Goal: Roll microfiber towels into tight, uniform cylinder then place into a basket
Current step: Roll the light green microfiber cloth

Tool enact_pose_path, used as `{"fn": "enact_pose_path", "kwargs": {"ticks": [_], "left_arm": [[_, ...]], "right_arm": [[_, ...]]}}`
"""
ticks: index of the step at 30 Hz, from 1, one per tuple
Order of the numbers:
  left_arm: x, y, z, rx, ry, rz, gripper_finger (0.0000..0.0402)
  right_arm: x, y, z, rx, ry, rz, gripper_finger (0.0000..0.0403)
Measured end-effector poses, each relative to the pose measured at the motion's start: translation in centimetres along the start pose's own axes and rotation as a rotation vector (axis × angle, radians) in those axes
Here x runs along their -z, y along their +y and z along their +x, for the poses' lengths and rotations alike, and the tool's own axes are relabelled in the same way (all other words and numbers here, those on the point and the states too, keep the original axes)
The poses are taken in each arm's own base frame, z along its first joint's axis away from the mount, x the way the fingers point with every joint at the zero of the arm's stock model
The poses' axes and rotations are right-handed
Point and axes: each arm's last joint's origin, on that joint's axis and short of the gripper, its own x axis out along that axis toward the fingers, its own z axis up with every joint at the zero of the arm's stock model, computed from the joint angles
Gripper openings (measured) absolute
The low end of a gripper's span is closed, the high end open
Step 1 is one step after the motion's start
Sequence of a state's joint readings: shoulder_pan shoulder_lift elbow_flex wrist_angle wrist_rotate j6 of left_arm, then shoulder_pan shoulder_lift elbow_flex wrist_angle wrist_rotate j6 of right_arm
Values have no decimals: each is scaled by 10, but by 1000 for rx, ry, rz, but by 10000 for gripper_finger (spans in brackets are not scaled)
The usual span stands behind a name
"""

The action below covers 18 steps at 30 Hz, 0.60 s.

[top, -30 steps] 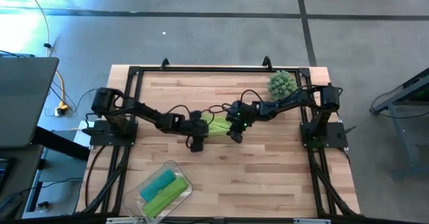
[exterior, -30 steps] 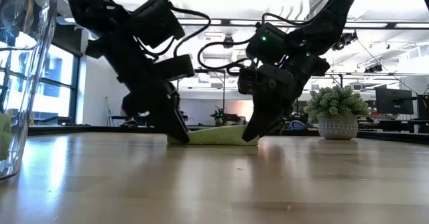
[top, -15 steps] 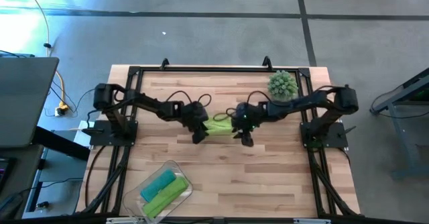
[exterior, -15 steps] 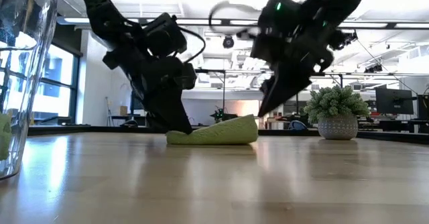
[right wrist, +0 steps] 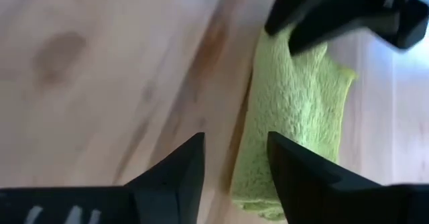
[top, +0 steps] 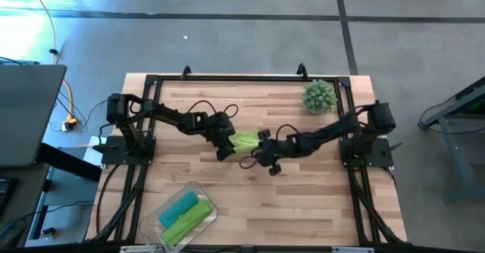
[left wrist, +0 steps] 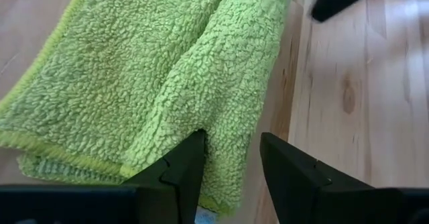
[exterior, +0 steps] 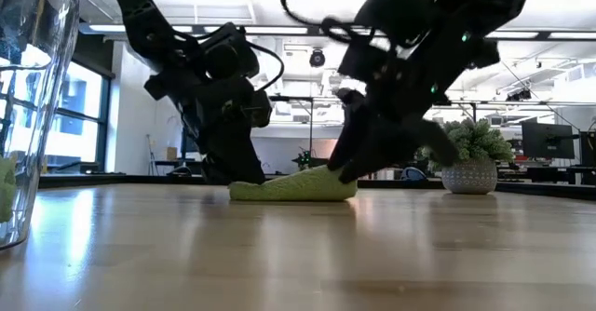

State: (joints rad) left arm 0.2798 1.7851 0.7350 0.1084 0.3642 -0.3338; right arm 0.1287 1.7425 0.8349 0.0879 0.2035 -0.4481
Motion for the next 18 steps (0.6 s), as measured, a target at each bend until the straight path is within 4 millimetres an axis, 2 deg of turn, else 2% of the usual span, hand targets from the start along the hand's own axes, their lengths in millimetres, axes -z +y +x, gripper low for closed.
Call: {"fn": "enact_pose_path", "kwargs": {"ticks": [9, 18], "left_arm": [[0, 0, 0, 14, 5, -8, 140], [-2, -4, -6, 12, -15, 40, 140]], "right_arm": [[17, -9, 20, 44, 73, 40, 202], [27, -21, 25, 6, 88, 350, 204]]}}
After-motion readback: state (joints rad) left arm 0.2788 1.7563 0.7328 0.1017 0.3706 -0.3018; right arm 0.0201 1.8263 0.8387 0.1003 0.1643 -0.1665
